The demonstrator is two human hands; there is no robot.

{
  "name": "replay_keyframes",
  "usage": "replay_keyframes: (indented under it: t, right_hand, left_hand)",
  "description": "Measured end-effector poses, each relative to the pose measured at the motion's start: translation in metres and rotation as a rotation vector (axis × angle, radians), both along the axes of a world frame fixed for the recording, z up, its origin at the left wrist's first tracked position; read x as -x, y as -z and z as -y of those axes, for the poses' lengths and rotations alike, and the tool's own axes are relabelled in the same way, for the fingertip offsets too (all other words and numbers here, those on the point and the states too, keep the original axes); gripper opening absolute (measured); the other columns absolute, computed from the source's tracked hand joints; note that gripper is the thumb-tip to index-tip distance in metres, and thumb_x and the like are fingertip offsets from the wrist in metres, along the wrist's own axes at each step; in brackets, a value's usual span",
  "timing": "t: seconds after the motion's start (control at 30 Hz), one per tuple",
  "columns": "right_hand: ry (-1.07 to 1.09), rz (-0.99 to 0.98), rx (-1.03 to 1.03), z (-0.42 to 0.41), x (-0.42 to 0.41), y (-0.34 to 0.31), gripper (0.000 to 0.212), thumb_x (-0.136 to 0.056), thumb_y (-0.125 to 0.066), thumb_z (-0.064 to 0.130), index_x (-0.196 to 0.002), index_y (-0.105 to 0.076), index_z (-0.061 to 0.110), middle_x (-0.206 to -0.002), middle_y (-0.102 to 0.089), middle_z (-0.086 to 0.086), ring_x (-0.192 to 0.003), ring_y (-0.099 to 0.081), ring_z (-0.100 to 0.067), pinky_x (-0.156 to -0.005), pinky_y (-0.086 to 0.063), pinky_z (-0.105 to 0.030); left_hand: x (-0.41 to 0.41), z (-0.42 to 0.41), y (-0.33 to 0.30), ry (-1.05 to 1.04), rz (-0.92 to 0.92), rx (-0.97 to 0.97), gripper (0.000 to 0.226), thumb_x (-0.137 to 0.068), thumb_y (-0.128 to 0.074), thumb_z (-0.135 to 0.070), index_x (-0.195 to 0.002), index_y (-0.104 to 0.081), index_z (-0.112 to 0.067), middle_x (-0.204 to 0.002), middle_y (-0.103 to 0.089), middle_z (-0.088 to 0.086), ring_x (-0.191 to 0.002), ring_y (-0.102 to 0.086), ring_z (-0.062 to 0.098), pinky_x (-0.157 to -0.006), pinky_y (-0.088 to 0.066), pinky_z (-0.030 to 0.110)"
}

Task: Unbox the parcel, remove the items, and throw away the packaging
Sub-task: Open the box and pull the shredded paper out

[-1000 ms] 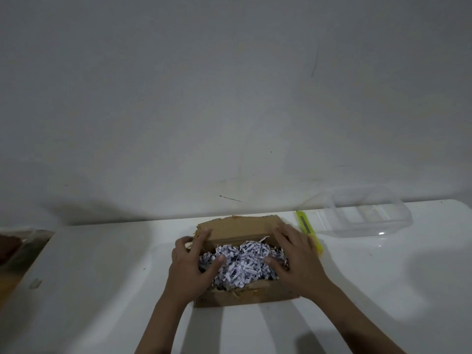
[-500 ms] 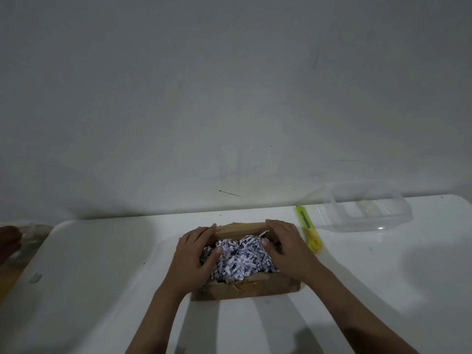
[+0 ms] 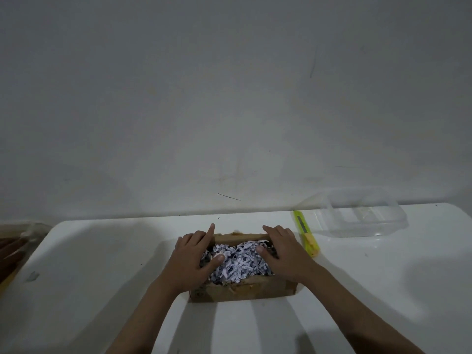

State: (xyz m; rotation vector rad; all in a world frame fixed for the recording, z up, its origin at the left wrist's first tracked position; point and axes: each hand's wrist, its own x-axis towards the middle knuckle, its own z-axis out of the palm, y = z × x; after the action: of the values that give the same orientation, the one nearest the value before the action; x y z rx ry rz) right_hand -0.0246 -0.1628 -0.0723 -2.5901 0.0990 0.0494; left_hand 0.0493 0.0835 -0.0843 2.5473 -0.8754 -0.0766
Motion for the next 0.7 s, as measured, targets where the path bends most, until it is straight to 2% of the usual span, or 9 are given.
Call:
replay_keyframes:
  t: [0.1,0.17,0.23,0.27,0.3,0.37,0.47,0.57,0.7]
  right_hand:
    - [-0.004,0.032,0.036,0.000,0.003,-0.003,0.068,-0.090,-0.035,0.055,-0.145,-0.028,0.015,-0.142,-0.040,-0.004,-0.132,-0.032,-0.024,-0.111,-0.028,-0.046]
    - [0.001,0.064,0.055,-0.002,0.005,-0.008,0.061,-0.091,-0.039,0.050,-0.142,-0.034,0.016,-0.143,-0.040,-0.002,-0.135,-0.031,-0.022,-0.115,-0.019,-0.049]
    - [0.003,0.159,0.036,-0.005,0.009,-0.014,0.049,-0.091,-0.047,0.040,-0.134,-0.047,0.016,-0.137,-0.046,-0.005,-0.130,-0.039,-0.024,-0.112,-0.025,-0.049]
    - [0.009,0.219,0.013,-0.007,0.011,-0.016,0.046,-0.089,-0.050,0.037,-0.129,-0.053,0.014,-0.131,-0.051,-0.007,-0.124,-0.045,-0.025,-0.107,-0.035,-0.047]
    - [0.029,0.265,-0.026,-0.010,0.013,-0.018,0.042,-0.088,-0.052,0.033,-0.124,-0.057,0.013,-0.124,-0.055,-0.008,-0.116,-0.051,-0.026,-0.097,-0.045,-0.043]
    - [0.088,0.293,-0.094,-0.014,0.015,-0.020,0.033,-0.087,-0.056,0.027,-0.117,-0.062,0.013,-0.114,-0.058,-0.007,-0.104,-0.059,-0.024,-0.082,-0.053,-0.039]
    - [0.144,0.146,-0.043,-0.022,0.016,-0.019,0.036,-0.087,-0.059,0.029,-0.122,-0.057,0.020,-0.122,-0.054,-0.006,-0.108,-0.058,-0.023,-0.082,-0.053,-0.038]
    - [0.141,0.021,0.020,-0.027,0.013,-0.020,0.045,-0.085,-0.060,0.033,-0.128,-0.050,0.027,-0.131,-0.048,-0.006,-0.112,-0.054,-0.025,-0.083,-0.051,-0.035]
    - [0.115,-0.087,0.027,-0.031,0.006,-0.021,0.051,-0.082,-0.063,0.038,-0.131,-0.049,0.030,-0.137,-0.045,-0.005,-0.120,-0.051,-0.025,-0.093,-0.048,-0.037]
  left_hand:
    - [0.004,0.000,-0.008,-0.036,0.016,-0.144,0.101,-0.068,0.001,-0.087,-0.151,-0.002,-0.028,-0.148,-0.030,-0.006,-0.139,-0.022,0.019,-0.114,0.001,0.055]
    - [0.007,0.005,-0.014,-0.049,0.036,-0.192,0.107,-0.065,0.000,-0.088,-0.151,-0.005,-0.025,-0.156,-0.018,-0.002,-0.144,-0.012,0.021,-0.112,0.007,0.053]
    - [0.012,0.010,-0.018,-0.037,0.091,-0.148,0.094,-0.074,-0.017,-0.081,-0.148,-0.023,-0.023,-0.153,-0.025,0.001,-0.141,-0.021,0.025,-0.113,-0.006,0.056]
    - [0.015,0.013,-0.020,-0.030,0.119,-0.076,0.080,-0.079,-0.027,-0.071,-0.143,-0.036,-0.022,-0.147,-0.035,0.002,-0.135,-0.031,0.026,-0.112,-0.021,0.055]
    - [0.017,0.016,-0.021,-0.037,0.136,0.014,0.067,-0.083,-0.037,-0.062,-0.135,-0.047,-0.021,-0.137,-0.045,0.003,-0.125,-0.042,0.026,-0.105,-0.037,0.050]
    - [0.025,0.021,-0.023,-0.100,0.113,0.150,0.045,-0.086,-0.052,-0.047,-0.120,-0.059,-0.019,-0.119,-0.054,0.002,-0.108,-0.053,0.023,-0.084,-0.050,0.035]
    - [0.035,0.027,-0.024,-0.203,0.031,0.097,0.039,-0.086,-0.058,-0.040,-0.121,-0.058,-0.022,-0.122,-0.051,0.004,-0.109,-0.053,0.023,-0.080,-0.050,0.033]
    - [0.037,0.032,-0.025,-0.261,-0.068,-0.106,0.052,-0.086,-0.056,-0.046,-0.133,-0.045,-0.025,-0.134,-0.040,0.008,-0.120,-0.044,0.028,-0.089,-0.046,0.036]
    - [0.035,0.041,-0.028,-0.229,-0.173,-0.247,0.058,-0.087,-0.051,-0.051,-0.138,-0.036,-0.029,-0.141,-0.034,0.011,-0.126,-0.038,0.033,-0.099,-0.040,0.041]
